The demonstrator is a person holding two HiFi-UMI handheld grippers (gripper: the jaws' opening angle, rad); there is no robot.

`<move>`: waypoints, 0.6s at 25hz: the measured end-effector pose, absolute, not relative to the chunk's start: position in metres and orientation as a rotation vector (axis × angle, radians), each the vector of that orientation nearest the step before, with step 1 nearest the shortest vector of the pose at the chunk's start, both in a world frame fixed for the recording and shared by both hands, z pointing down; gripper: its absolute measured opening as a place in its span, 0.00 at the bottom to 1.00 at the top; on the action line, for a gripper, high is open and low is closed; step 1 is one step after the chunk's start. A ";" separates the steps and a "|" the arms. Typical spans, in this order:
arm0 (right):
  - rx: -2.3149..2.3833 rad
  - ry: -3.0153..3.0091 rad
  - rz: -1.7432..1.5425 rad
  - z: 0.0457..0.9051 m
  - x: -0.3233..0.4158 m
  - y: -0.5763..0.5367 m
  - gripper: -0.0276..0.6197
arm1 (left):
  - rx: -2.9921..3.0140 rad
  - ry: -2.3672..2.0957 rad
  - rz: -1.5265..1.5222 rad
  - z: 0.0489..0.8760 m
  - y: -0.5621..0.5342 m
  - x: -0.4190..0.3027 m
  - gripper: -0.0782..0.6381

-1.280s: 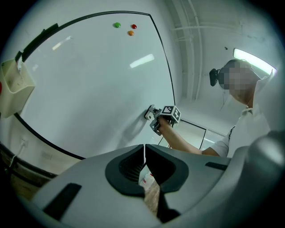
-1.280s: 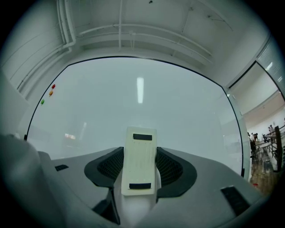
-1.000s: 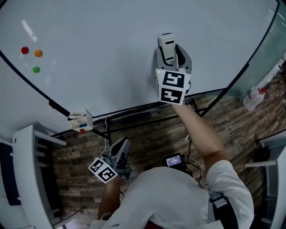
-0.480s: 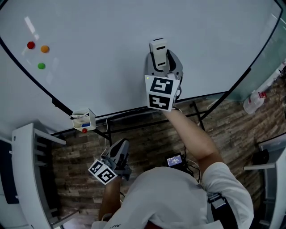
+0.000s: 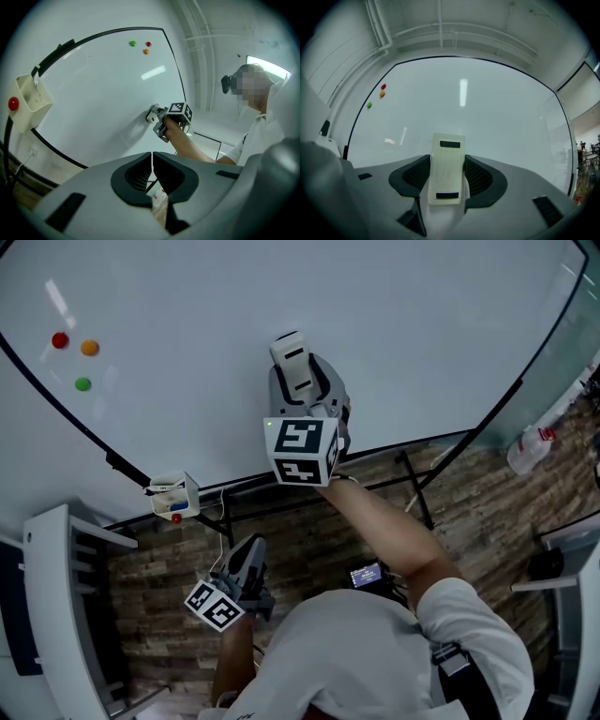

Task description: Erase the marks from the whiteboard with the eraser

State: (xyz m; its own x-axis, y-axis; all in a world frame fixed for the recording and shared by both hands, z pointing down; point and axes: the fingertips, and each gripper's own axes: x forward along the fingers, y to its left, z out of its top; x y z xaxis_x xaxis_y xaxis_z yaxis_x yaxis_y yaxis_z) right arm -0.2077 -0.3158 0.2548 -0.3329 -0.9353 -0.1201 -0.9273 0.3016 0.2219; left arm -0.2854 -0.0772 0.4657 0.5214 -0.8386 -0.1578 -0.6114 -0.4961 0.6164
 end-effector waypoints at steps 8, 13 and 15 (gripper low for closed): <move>1.556 -2.608 -0.411 0.265 -0.259 -0.297 0.42 | 2.247 -1.216 -0.616 0.465 -0.068 -0.290 0.12; 1.332 -2.698 -0.411 0.278 -0.291 -0.270 0.42 | 2.234 -1.237 -0.609 0.467 -0.059 -0.295 0.12; 1.277 -2.712 -0.429 0.282 -0.295 -0.258 0.42 | 2.228 -1.234 -0.599 0.470 -0.056 -0.294 0.12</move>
